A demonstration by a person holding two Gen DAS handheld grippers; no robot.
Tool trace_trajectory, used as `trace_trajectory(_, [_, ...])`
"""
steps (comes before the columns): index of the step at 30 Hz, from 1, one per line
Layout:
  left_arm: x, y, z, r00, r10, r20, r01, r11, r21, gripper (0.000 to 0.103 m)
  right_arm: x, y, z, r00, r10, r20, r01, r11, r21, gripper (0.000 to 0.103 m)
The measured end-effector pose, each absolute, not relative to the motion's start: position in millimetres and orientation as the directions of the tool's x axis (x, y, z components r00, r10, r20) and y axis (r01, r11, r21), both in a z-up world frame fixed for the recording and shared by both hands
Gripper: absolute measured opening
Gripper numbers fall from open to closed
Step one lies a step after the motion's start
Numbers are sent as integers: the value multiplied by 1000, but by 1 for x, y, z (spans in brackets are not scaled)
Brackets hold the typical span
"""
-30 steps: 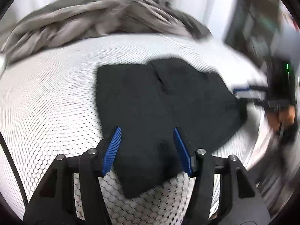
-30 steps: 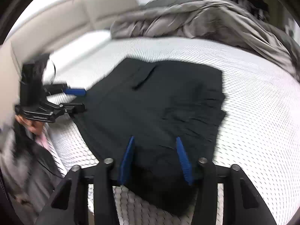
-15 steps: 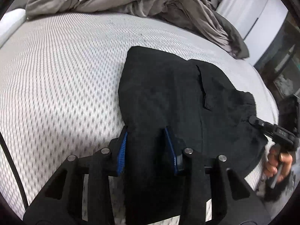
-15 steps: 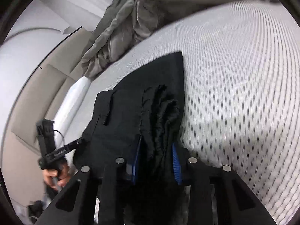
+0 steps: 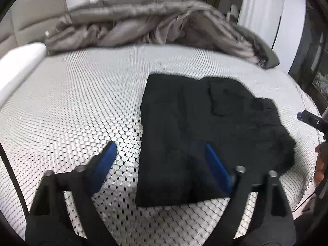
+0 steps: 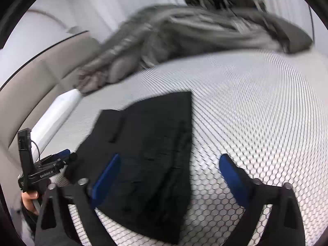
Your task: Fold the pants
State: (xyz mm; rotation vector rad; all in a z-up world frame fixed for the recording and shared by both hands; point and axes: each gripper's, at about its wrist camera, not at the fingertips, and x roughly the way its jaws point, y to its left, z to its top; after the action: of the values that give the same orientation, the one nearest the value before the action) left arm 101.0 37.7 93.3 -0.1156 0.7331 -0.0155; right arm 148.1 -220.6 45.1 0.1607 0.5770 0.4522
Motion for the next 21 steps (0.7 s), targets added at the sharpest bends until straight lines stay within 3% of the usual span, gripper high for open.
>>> trace_trajectory(3, [77, 26, 108, 777, -29, -629, -32, 996, -85, 102, 124, -209, 60, 762, 470, -446, -424, 882, 206, 103])
trace_trajectory(9, [32, 20, 117, 846, -3, -534, -50, 995, -85, 102, 91, -196, 65, 772, 522, -363, -477, 853, 212, 103])
trace_trajectory(14, [14, 22, 119, 875, -18, -484, -39, 993, -108, 102, 77, -191, 50, 828, 462, -317, -445, 886, 128, 103])
trace_trajectory(21, [15, 23, 116, 871, -23, -491, -55, 988, -143, 102, 71, -183, 37, 865, 409, -290, -409, 910, 62, 103])
